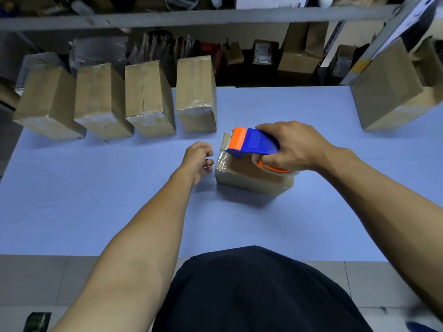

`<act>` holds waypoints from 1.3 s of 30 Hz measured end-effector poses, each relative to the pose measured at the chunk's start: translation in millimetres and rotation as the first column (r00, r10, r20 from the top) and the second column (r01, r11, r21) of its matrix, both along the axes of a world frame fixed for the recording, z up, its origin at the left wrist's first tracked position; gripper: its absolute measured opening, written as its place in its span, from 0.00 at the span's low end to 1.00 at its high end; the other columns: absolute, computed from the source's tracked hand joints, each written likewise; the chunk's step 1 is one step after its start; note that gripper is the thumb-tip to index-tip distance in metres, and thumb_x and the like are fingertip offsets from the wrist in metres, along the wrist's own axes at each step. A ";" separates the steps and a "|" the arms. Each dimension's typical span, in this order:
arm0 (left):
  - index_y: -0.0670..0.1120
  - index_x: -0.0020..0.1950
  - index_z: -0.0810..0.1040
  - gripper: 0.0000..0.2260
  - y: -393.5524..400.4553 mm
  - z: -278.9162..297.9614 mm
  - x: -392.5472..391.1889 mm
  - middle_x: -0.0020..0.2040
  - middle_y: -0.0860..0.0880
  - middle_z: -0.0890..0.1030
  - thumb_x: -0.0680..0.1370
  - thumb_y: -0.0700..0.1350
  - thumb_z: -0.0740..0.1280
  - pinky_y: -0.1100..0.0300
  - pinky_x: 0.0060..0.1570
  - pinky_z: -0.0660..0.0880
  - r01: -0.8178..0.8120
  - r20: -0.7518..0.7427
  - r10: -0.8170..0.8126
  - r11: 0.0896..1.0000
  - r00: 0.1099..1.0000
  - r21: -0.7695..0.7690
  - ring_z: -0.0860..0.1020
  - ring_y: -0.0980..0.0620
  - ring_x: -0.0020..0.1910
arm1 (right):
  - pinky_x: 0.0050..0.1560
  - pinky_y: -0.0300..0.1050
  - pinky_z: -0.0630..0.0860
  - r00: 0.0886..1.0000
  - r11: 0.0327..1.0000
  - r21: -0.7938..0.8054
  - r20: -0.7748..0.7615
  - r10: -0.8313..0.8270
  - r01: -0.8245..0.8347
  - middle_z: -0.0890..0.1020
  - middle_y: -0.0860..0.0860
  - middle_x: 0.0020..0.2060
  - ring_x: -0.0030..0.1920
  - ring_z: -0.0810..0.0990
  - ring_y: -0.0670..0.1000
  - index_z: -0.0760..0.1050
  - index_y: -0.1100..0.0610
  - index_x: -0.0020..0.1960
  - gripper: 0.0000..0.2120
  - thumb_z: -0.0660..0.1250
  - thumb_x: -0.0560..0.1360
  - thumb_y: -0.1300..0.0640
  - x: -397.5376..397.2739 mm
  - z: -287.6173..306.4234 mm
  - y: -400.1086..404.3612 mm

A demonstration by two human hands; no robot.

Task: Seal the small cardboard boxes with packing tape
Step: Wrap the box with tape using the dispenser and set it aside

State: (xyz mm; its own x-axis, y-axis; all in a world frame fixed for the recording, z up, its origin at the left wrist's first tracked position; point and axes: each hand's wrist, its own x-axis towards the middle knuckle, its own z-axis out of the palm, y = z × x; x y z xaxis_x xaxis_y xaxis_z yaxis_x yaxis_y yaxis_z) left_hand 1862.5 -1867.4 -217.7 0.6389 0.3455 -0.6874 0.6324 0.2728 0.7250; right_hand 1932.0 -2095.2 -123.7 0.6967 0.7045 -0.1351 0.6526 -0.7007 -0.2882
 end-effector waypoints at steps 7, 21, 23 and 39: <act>0.49 0.44 0.74 0.09 -17.2 -13.3 -2.1 0.37 0.47 0.79 0.82 0.38 0.60 0.67 0.22 0.66 0.046 -0.007 -0.046 0.997 0.999 0.066 0.75 0.57 0.24 | 0.43 0.48 0.75 1.000 1.000 -0.006 0.022 0.011 -0.011 0.81 0.49 0.47 0.46 0.78 0.57 0.72 0.46 0.59 0.27 0.59 0.66 0.34 -0.2 -6.8 4.9; 0.44 0.43 0.78 0.09 -26.7 -13.8 2.3 0.40 0.45 0.80 0.81 0.44 0.63 0.60 0.37 0.73 -0.107 0.020 0.105 0.970 0.994 0.216 0.77 0.50 0.36 | 0.40 0.46 0.72 0.998 1.000 0.002 0.057 0.006 -0.006 0.81 0.49 0.46 0.46 0.77 0.57 0.72 0.47 0.59 0.21 0.66 0.70 0.38 -2.4 -8.9 9.7; 0.46 0.40 0.76 0.13 -36.3 -5.8 4.3 0.37 0.47 0.77 0.83 0.47 0.60 0.60 0.34 0.68 -0.072 0.083 0.056 0.974 0.995 0.213 0.73 0.51 0.34 | 0.39 0.46 0.71 0.998 1.000 -0.012 0.067 0.017 -0.016 0.80 0.50 0.46 0.45 0.77 0.57 0.72 0.48 0.58 0.21 0.66 0.70 0.38 -1.2 -8.4 12.5; 0.44 0.44 0.76 0.20 -61.9 -16.9 -6.3 0.48 0.38 0.82 0.86 0.52 0.53 0.55 0.43 0.69 0.010 0.066 -0.055 0.837 0.996 0.547 0.76 0.43 0.44 | 0.37 0.47 0.69 0.995 0.996 0.014 0.044 0.087 -0.088 0.79 0.51 0.42 0.41 0.74 0.57 0.70 0.49 0.57 0.19 0.65 0.71 0.39 0.6 -2.5 -35.7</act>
State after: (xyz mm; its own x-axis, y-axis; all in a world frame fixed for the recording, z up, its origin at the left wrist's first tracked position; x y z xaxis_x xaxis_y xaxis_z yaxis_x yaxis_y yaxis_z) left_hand 1856.2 -1929.3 -234.6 0.6989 0.6281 -0.3420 0.5707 -0.2016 0.7960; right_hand 1932.6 -2131.0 -126.2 0.6372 0.7649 -0.0944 0.7235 -0.6359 -0.2685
